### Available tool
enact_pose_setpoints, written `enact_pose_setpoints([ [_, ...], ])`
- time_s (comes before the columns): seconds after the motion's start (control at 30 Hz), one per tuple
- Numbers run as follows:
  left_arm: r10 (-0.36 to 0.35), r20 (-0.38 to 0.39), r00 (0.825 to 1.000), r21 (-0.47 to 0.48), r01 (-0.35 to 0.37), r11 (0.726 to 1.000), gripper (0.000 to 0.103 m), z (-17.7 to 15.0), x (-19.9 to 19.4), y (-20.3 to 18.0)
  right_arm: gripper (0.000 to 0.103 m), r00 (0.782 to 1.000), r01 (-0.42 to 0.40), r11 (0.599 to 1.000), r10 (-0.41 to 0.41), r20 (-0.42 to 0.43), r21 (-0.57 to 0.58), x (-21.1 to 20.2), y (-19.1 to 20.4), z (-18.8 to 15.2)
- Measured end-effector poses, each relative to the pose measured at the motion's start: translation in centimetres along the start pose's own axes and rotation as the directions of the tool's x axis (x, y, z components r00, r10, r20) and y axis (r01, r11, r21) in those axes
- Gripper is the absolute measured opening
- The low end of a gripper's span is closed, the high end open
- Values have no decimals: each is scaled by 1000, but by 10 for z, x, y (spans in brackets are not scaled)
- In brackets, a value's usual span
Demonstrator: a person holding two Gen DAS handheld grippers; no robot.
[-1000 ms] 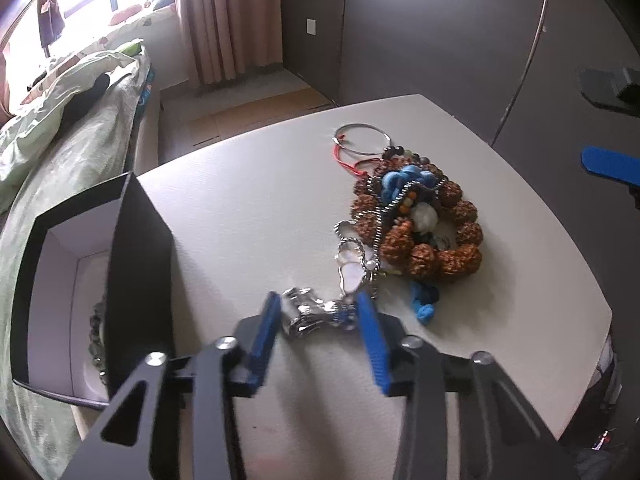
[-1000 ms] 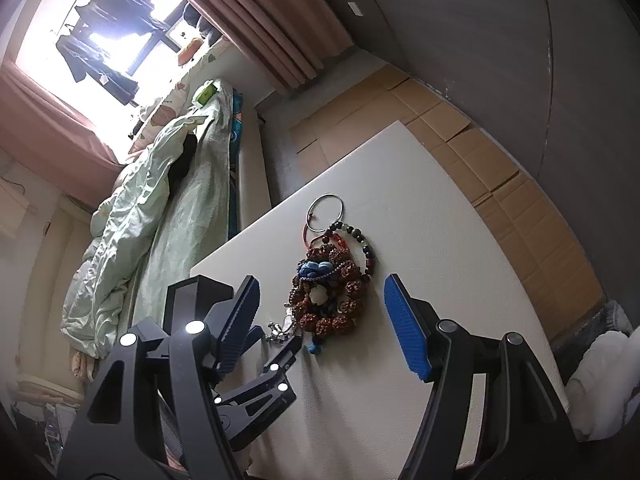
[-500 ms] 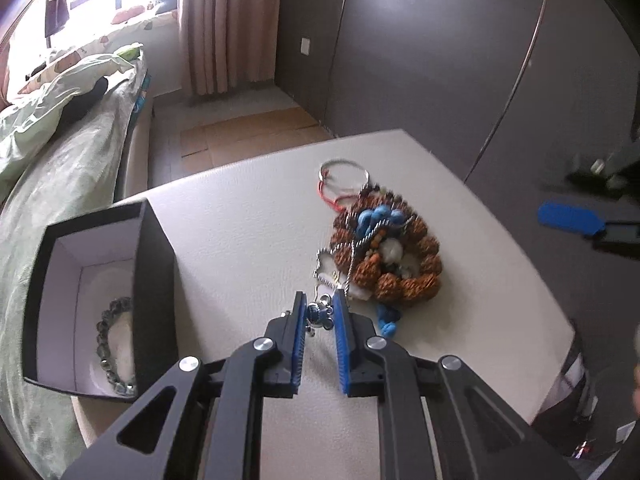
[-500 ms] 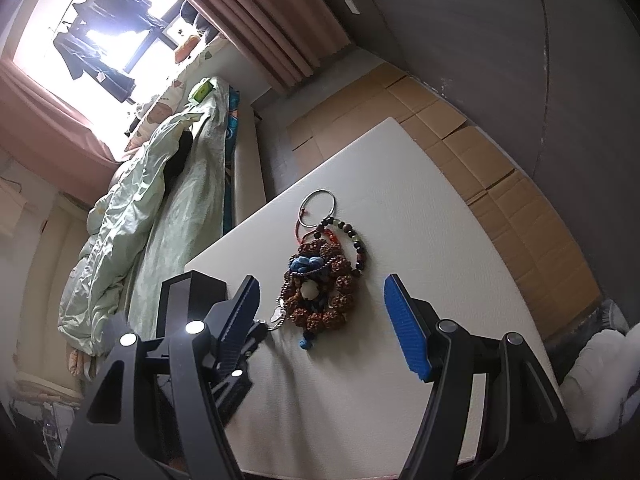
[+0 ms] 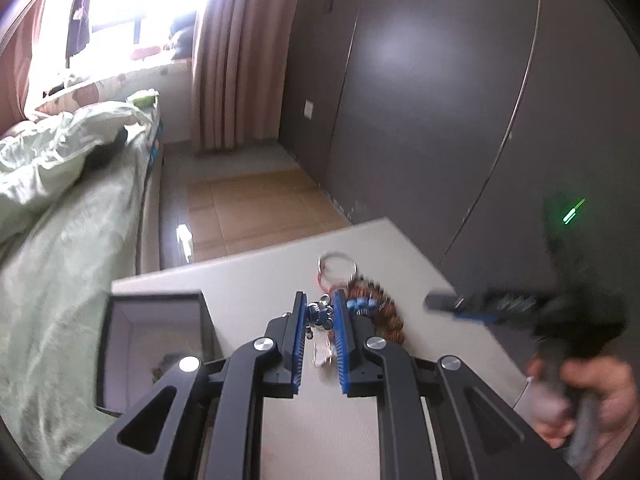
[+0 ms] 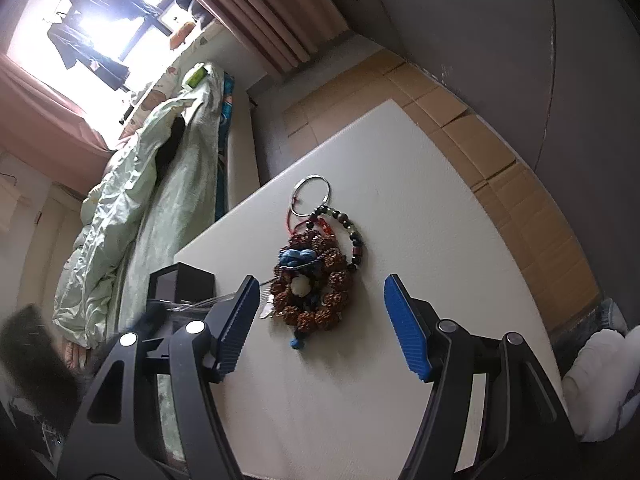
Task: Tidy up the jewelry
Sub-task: 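Lift the silver chain with the left gripper while the right grasps the brown bead bracelet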
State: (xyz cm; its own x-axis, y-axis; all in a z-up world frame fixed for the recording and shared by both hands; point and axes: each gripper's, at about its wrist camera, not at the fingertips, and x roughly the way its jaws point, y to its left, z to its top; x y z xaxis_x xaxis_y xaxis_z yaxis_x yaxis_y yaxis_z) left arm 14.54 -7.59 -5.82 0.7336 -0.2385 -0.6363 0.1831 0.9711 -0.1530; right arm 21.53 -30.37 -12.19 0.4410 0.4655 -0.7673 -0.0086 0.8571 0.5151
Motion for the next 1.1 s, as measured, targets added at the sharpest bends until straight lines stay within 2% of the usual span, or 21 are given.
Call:
enact_pose_setpoints([
  [0.17,18,78,997,29,-20,999,11,31,-36,-5,44,998,14,999,-12,-58,42,22,-12,0],
  [0.43,52,176,983,89,-69,994,11,80,-85,-23,43,999,-2,996,7,-51,90,17,-26,2],
  [0.73,74,263,962,147,-116,982,11,119,-131,-54,43,993,-44,993,55,-101,112,32,-24,0],
  [1.0,103,319,942,170,-163,972,11,142,-165,-65,43,986,-67,987,88,-138,147,45,-23,-2],
  [1.1,119,330,936,170,-183,968,11,146,-176,-63,43,985,-47,990,69,-158,134,55,-19,-3],
])
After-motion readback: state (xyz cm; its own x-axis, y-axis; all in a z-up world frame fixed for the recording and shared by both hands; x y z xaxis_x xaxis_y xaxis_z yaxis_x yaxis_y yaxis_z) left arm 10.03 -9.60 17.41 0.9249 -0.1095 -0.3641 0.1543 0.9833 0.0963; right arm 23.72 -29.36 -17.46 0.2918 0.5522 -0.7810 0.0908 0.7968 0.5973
